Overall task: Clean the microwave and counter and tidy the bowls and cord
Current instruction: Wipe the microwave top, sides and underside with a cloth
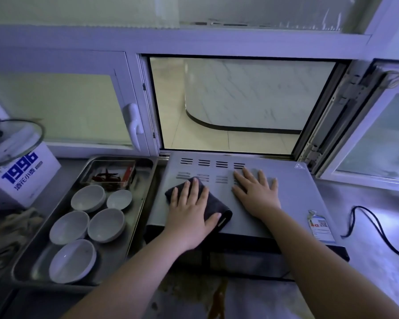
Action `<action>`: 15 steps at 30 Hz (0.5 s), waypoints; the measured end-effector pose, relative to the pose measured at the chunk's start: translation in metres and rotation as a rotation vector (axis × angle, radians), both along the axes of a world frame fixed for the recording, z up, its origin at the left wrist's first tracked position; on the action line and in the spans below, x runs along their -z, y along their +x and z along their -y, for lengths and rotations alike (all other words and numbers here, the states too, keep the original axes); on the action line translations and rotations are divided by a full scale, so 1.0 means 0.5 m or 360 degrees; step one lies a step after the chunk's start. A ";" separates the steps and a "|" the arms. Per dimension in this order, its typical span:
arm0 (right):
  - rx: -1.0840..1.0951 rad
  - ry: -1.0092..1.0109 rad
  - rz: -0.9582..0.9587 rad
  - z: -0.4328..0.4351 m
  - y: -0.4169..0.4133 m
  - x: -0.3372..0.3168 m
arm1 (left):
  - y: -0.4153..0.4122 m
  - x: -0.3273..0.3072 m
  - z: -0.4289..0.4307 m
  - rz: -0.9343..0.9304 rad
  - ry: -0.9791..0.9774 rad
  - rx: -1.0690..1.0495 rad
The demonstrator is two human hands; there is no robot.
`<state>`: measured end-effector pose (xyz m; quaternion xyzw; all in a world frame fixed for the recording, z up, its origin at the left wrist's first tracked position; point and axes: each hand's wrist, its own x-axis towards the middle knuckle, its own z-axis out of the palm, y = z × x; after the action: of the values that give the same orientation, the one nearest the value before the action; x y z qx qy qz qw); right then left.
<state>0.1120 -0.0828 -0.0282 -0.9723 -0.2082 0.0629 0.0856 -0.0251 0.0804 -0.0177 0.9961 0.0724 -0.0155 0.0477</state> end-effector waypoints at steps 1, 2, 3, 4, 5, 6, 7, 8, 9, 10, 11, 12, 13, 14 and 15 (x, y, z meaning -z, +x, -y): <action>-0.0014 -0.0001 -0.0020 -0.001 -0.001 -0.004 | -0.008 0.002 0.006 -0.0003 0.0008 0.0004; -0.0030 0.0014 -0.0053 -0.001 -0.001 -0.010 | -0.014 0.004 0.010 -0.0008 0.0016 0.0006; -0.0034 0.0051 -0.0083 0.004 0.001 -0.018 | -0.017 0.005 0.011 -0.0018 0.0017 0.0006; -0.0021 0.0089 -0.0095 0.015 0.007 -0.025 | -0.017 0.005 0.010 -0.0031 0.0013 0.0008; 0.0000 0.0102 -0.0080 0.032 0.014 -0.032 | -0.017 0.005 0.007 -0.0045 0.0010 0.0013; 0.0026 0.0078 -0.0043 0.057 0.023 -0.037 | -0.016 0.006 0.006 -0.0053 0.0016 0.0027; 0.0050 0.0028 -0.0009 0.084 0.032 -0.037 | -0.018 0.005 0.004 -0.0054 0.0030 0.0056; 0.0070 -0.0027 0.0000 0.110 0.040 -0.034 | -0.019 0.005 0.006 -0.0055 0.0044 0.0104; 0.0082 -0.0067 -0.0008 0.133 0.043 -0.029 | -0.019 0.004 0.016 -0.0063 0.0042 0.0163; 0.0087 -0.0078 -0.0018 0.148 0.045 -0.021 | -0.017 0.003 0.031 -0.0072 0.0022 0.0218; 0.0091 -0.0062 -0.0017 0.155 0.044 -0.014 | -0.009 0.002 0.049 -0.0073 -0.0006 0.0258; 0.0094 -0.0037 -0.0007 0.156 0.043 -0.008 | 0.004 0.003 0.067 -0.0066 -0.0027 0.0287; 0.0096 -0.0017 0.0007 0.155 0.043 -0.005 | 0.024 0.002 0.085 -0.0058 -0.0038 0.0307; 0.0094 -0.0008 0.0018 0.154 0.043 -0.002 | 0.049 0.003 0.098 -0.0054 -0.0047 0.0316; 0.0091 -0.0003 0.0027 0.155 0.044 -0.001 | 0.079 0.005 0.106 -0.0058 -0.0051 0.0308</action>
<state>0.1339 -0.1601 -0.0276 -0.9784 -0.1810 0.0524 0.0845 0.0146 0.0273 -0.0200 0.9971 -0.0236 -0.0394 0.0607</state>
